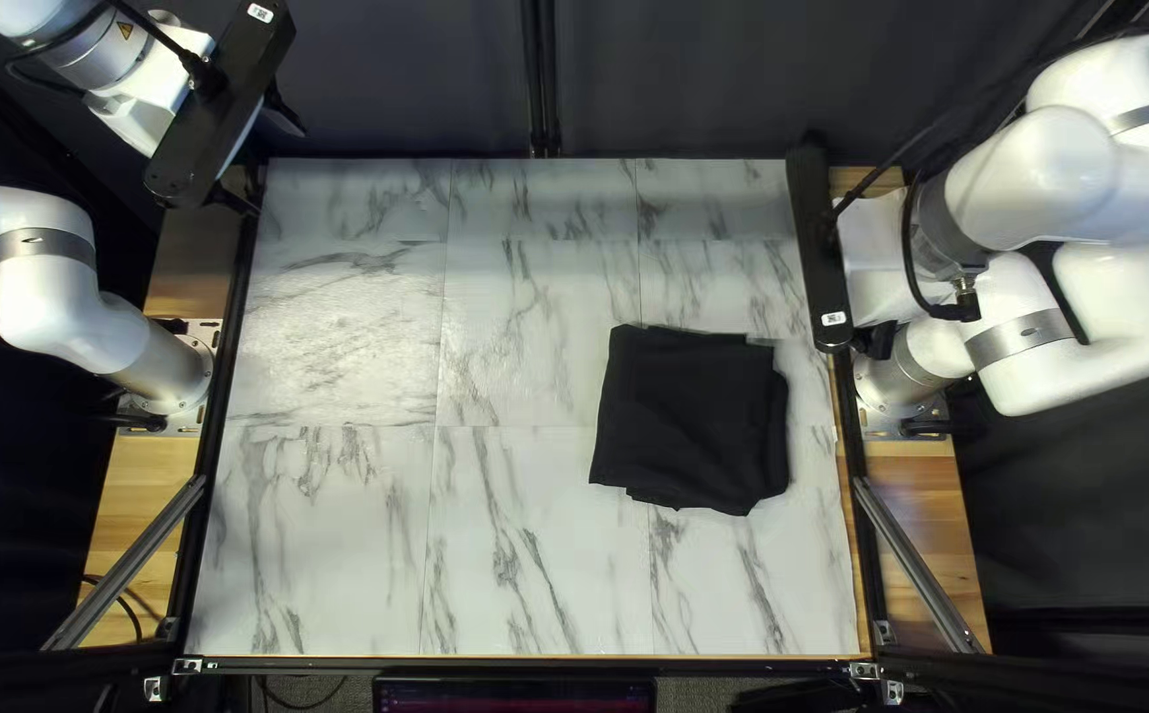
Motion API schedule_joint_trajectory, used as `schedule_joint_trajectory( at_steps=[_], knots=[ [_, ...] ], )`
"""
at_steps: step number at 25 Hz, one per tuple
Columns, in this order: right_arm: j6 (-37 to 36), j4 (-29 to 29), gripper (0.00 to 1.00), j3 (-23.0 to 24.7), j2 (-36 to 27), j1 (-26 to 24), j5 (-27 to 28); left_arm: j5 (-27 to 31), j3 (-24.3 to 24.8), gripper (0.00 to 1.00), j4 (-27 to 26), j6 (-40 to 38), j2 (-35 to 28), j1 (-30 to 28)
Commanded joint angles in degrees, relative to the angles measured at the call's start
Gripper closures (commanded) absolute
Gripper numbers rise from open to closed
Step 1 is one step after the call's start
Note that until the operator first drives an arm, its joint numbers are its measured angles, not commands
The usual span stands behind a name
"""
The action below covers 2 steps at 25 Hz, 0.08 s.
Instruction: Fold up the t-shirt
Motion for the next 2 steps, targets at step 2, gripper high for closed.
schedule_joint_trajectory(
  at_steps=[2],
  knots=[
    [0.0,0.0,0.00,0.0,0.0,0.0,0.0,0.0,0.0,0.00,0.0,0.0,0.0,0.0]
  ],
)
